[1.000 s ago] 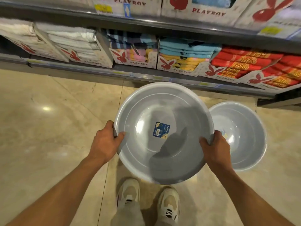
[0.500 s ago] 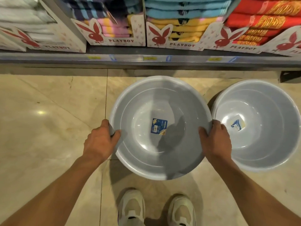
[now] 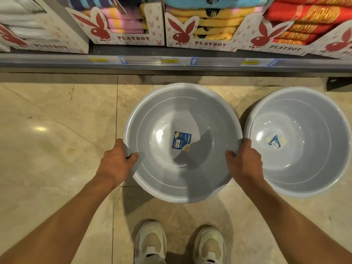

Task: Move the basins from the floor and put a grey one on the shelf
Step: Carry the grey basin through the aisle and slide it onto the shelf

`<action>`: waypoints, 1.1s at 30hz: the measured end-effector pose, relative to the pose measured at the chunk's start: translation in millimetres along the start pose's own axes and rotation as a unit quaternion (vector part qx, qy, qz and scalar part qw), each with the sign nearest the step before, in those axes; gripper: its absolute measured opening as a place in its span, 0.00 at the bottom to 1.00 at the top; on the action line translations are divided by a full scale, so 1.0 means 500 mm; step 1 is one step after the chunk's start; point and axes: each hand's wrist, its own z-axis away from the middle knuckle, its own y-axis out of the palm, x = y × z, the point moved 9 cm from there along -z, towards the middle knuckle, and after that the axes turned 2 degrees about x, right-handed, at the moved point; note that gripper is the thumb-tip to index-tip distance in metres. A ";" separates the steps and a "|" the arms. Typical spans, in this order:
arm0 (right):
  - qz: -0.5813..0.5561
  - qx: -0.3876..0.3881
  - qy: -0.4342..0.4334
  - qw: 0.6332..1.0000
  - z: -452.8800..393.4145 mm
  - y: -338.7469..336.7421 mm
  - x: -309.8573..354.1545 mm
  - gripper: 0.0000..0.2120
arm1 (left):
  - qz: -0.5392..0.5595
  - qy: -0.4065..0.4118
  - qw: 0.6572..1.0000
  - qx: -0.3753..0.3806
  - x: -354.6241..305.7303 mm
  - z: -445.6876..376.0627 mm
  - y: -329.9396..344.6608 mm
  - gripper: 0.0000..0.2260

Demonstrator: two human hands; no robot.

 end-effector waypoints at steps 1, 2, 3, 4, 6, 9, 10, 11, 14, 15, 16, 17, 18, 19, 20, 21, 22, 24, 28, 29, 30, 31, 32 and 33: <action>-0.008 0.010 -0.001 1.000 0.000 0.000 0.000 0.16 | 0.004 0.004 1.000 -0.002 -0.002 0.002 -0.001 0.17; -0.015 0.016 -0.005 1.000 0.002 -0.003 -0.001 0.16 | 0.011 0.012 1.000 -0.009 -0.006 0.006 -0.005 0.16; -0.024 0.022 -0.010 0.999 0.006 -0.006 0.000 0.16 | 0.019 0.021 0.999 -0.019 -0.010 0.012 -0.012 0.15; -0.036 0.029 -0.013 0.999 0.011 -0.009 -0.002 0.16 | 0.025 0.030 0.999 -0.030 -0.012 0.020 -0.020 0.14; -0.064 0.042 -0.016 0.997 0.027 -0.021 -0.005 0.16 | 0.029 0.045 0.997 -0.049 -0.019 0.038 -0.039 0.13; -0.087 0.037 -0.029 0.995 0.067 -0.065 -0.010 0.13 | 0.022 0.067 0.996 -0.057 -0.043 0.081 -0.068 0.12; -0.091 0.031 -0.031 0.995 0.083 -0.087 -0.013 0.12 | 0.025 0.075 0.995 -0.054 -0.059 0.098 -0.078 0.12; -0.096 0.026 -0.029 0.995 0.100 -0.111 -0.018 0.12 | 0.029 0.085 0.995 -0.051 -0.077 0.116 -0.088 0.12; -0.111 0.007 -0.016 0.994 0.151 -0.198 -0.036 0.13 | 0.035 0.117 0.992 -0.036 -0.153 0.178 -0.115 0.12; -0.117 0.002 -0.013 0.993 0.167 -0.231 -0.044 0.13 | 0.033 0.128 0.991 -0.031 -0.183 0.199 -0.123 0.12; -0.125 -0.003 -0.009 0.992 0.182 -0.265 -0.054 0.13 | 0.031 0.138 0.990 -0.025 -0.214 0.219 -0.129 0.12; -0.131 -0.007 -0.004 0.991 0.197 -0.299 -0.065 0.11 | 0.030 0.149 0.988 -0.019 -0.245 0.238 -0.133 0.12; -0.136 -0.012 0.003 0.991 0.211 -0.334 -0.078 0.10 | 0.030 0.160 0.987 -0.011 -0.279 0.256 -0.134 0.12; -0.142 -0.017 0.013 0.990 0.223 -0.367 -0.095 0.09 | 0.029 0.170 0.985 -0.002 -0.312 0.273 -0.130 0.12; -0.148 -0.024 0.022 0.988 0.234 -0.400 -0.115 0.09 | 0.029 0.179 0.983 0.008 -0.344 0.290 -0.123 0.12; -0.154 -0.033 0.029 0.987 0.241 -0.433 -0.134 0.09 | 0.030 0.189 0.981 0.017 -0.378 0.305 -0.113 0.12; -0.158 -0.042 0.034 0.986 0.247 -0.464 -0.153 0.10 | 0.028 0.198 0.979 0.026 -0.411 0.319 -0.101 0.12; -0.161 -0.056 0.045 0.984 0.253 -0.513 -0.192 0.13 | 0.018 0.214 0.976 0.041 -0.472 0.338 -0.073 0.13; -0.167 -0.068 0.078 0.981 0.238 -0.563 -0.286 0.12 | -0.015 0.227 0.971 0.072 -0.575 0.347 0.003 0.16; -0.169 -0.068 0.086 0.979 0.228 -0.567 -0.309 0.11 | -0.026 0.226 0.971 0.076 -0.594 0.343 0.024 0.16; -0.171 -0.066 0.094 0.979 0.216 -0.568 -0.332 0.12 | -0.034 0.223 0.971 0.077 -0.608 0.337 0.046 0.16; -0.172 -0.063 0.104 0.977 0.202 -0.568 -0.354 0.12 | -0.040 0.219 0.972 0.078 -0.621 0.331 0.069 0.16; -0.174 -0.061 0.114 0.976 0.188 -0.567 -0.377 0.12 | -0.044 0.216 0.972 0.080 -0.631 0.323 0.094 0.15; -0.171 -0.057 0.119 0.976 0.172 -0.565 -0.396 0.12 | -0.046 0.210 0.973 0.080 -0.638 0.314 0.118 0.15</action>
